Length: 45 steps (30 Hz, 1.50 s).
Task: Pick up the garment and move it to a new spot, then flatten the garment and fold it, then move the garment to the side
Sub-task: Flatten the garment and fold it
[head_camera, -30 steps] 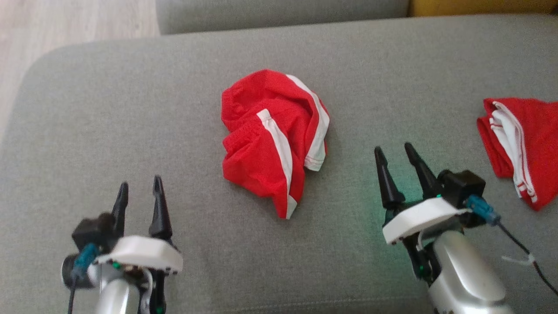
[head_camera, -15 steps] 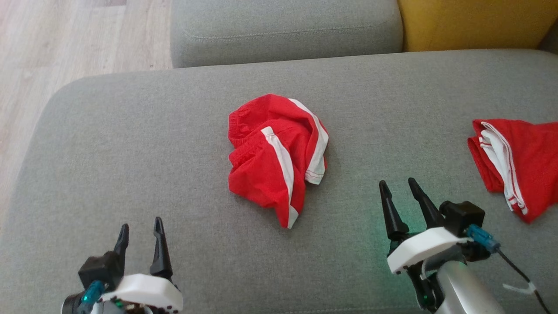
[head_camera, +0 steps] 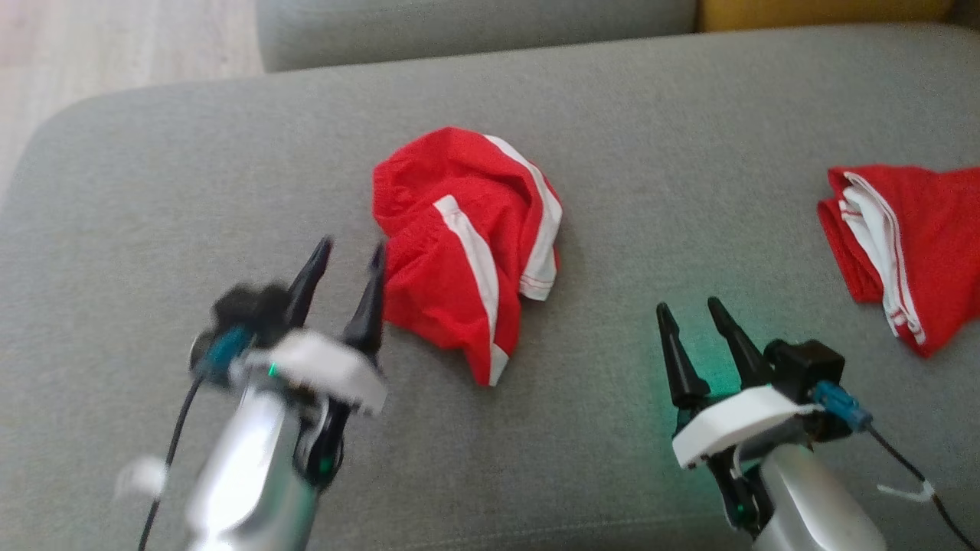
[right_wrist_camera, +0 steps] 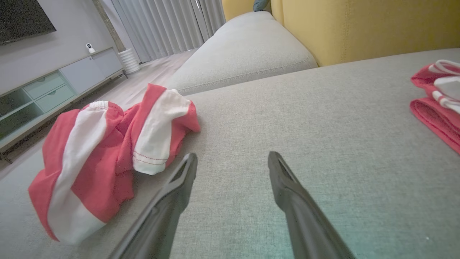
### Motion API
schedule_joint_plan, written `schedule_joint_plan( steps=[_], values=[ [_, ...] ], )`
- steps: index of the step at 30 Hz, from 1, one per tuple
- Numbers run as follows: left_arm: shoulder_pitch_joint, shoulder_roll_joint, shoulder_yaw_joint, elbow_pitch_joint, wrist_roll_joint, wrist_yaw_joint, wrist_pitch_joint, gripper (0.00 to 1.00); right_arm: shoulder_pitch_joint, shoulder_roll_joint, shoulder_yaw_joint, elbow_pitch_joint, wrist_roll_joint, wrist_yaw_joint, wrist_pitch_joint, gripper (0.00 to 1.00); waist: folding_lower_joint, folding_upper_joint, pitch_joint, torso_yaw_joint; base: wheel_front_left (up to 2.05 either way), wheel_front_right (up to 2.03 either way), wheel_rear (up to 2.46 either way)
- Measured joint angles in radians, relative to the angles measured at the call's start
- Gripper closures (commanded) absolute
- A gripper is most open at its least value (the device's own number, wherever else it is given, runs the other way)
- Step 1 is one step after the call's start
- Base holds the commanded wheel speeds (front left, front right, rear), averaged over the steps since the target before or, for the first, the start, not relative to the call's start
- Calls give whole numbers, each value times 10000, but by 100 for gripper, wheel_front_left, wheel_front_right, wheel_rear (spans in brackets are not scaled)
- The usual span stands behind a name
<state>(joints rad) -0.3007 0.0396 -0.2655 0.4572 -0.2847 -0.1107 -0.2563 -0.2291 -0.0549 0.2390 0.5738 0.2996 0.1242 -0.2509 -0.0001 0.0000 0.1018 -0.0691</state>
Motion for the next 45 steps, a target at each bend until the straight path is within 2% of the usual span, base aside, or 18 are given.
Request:
schedule_joint_plan(
  steps=[4, 7, 11, 15, 22, 35, 36, 37, 38, 39, 41, 42, 45],
  values=[
    [-1553, -21, -610, 1354, -247, -136, 33, 0, -249, 0, 15, -8, -2, 0, 0, 0, 0, 0, 321, -273, 0, 0, 0],
    [-2566, 48, -1296, 2063, -779, -136, 500, 0, -323, 2, 2, -71, -2, 0, 0, 0, 0, 0, 559, -475, 0, 0, 0],
    [-3732, 238, -2564, 2585, -1806, -138, 1492, 0, -331, 0, -79, -94, -4, 0, 0, 0, 1, 0, 854, -688, 0, 0, 0],
    [-4541, 583, -3409, 3005, -2708, -138, 2688, 0, -335, 2, -121, -138, -4, 0, 0, 0, 1, 0, 1040, -797, 0, 0, 0],
    [-5027, 842, -4199, 3545, -3630, -138, 3820, 0, -337, 2, -142, -171, -4, 0, 0, 0, 1, 0, 1121, -793, 0, 0, 0],
    [-5296, 846, -5039, 3655, -4355, -138, 4075, 0, -397, 2, -140, -159, -19, 0, 0, 0, 1, 0, 1156, -552, 0, 0, 0],
    [-5297, 849, -5066, 3653, -4399, -138, 4075, 8, -422, 2, -140, -151, -19, 0, 0, 0, 1, 0, 1145, -533, 0, 0, 0],
    [-5299, 855, -5114, 3651, -4395, -138, 4075, 8, -450, 2, -148, -148, -21, 0, 0, 0, 1, 0, 1135, -511, 0, 0, 0],
    [-5303, 863, -5181, 3641, -4395, -138, 4075, 17, -470, 2, -155, -146, -21, 0, 0, 0, 1, 0, 1120, -489, 0, 0, 0],
    [-5306, 876, -5283, 3618, -4395, -138, 4126, 42, -472, 2, -155, -142, -21, 0, 0, 0, 1, 0, 1107, -467, 0, 0, 0],
    [-5311, 892, -5459, 3545, -4403, -138, 4391, 77, -470, 2, -161, -109, -21, 0, 0, 0, 1, 0, 1091, -426, 0, 0, 0],
    [-5311, 903, -5551, 3511, -4481, -138, 4485, 98, -470, 2, -161, -104, -21, 0, 0, 0, 1, 0, 1083, -408, 0, 0, 0],
    [-5311, 995, -5653, 3405, -4675, -138, 4583, 100, -470, 2, -159, -104, -21, 0, 0, 0, 1, 0, 1071, -372, 0, 0, 0]
  ],
)
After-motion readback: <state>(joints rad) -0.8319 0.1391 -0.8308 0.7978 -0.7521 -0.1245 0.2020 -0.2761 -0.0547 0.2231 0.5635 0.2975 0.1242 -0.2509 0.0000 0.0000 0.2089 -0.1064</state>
